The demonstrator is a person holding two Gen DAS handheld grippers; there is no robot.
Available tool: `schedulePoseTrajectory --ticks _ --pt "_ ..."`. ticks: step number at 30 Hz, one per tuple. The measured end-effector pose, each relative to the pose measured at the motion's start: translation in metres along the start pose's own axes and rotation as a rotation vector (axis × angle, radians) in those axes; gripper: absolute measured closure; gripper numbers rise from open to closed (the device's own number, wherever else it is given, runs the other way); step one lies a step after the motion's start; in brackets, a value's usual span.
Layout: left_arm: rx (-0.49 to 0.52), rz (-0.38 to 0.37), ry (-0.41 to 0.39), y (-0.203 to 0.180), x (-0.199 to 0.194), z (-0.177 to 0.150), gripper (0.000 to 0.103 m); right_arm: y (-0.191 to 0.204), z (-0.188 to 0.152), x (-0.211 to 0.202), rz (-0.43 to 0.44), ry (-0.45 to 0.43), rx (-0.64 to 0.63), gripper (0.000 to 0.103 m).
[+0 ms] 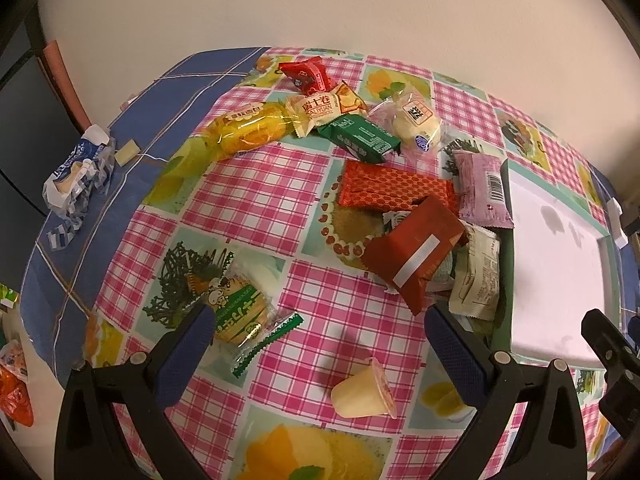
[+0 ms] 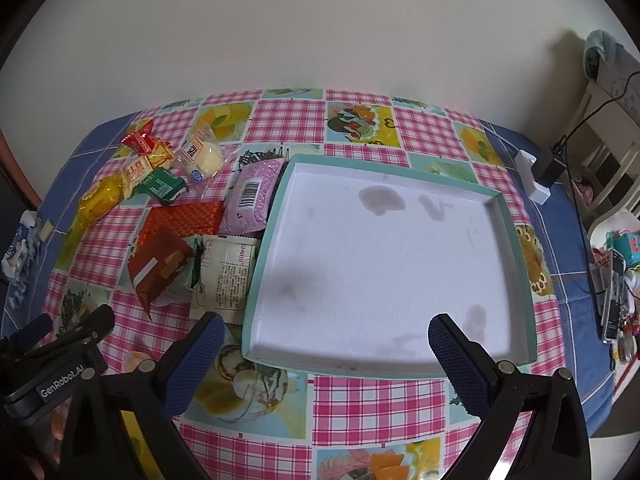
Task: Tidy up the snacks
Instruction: 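Lower the right tool to the yellow jelly cup while the left tool approaches the green-wrapped biscuit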
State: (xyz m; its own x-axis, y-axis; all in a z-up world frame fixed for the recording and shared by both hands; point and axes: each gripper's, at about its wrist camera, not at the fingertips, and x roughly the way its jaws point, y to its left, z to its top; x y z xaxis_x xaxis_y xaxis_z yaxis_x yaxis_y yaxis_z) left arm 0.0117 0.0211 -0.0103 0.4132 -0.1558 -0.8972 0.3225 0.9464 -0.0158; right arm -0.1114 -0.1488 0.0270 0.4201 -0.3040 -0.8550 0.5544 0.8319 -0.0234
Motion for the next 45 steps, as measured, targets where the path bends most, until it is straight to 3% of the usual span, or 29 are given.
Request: schedulePoseTrajectory --ticks 4,10,19,31,39,45 --pt "-0.015 -0.031 -0.011 0.014 -0.005 0.006 0.0 0.005 0.0 -0.001 0.032 0.004 0.007 0.0" --pt "-0.079 -0.044 0.014 0.056 -0.003 0.014 0.0 0.03 -0.005 0.003 0.162 0.056 0.004 0.0" --pt "-0.027 -0.023 0.08 0.086 0.013 0.012 0.0 0.08 -0.016 0.014 0.327 0.149 -0.046 0.0" --pt "0.031 -0.005 0.177 0.094 0.041 0.0 0.0 0.133 -0.048 0.05 0.296 0.313 -0.253 0.0" --pt "0.16 0.013 0.212 0.078 0.058 -0.002 0.0 0.154 -0.067 0.063 0.263 0.358 -0.363 0.0" --pt "0.223 0.015 0.224 0.058 0.076 0.007 0.0 0.166 -0.074 0.071 0.224 0.336 -0.408 0.003"
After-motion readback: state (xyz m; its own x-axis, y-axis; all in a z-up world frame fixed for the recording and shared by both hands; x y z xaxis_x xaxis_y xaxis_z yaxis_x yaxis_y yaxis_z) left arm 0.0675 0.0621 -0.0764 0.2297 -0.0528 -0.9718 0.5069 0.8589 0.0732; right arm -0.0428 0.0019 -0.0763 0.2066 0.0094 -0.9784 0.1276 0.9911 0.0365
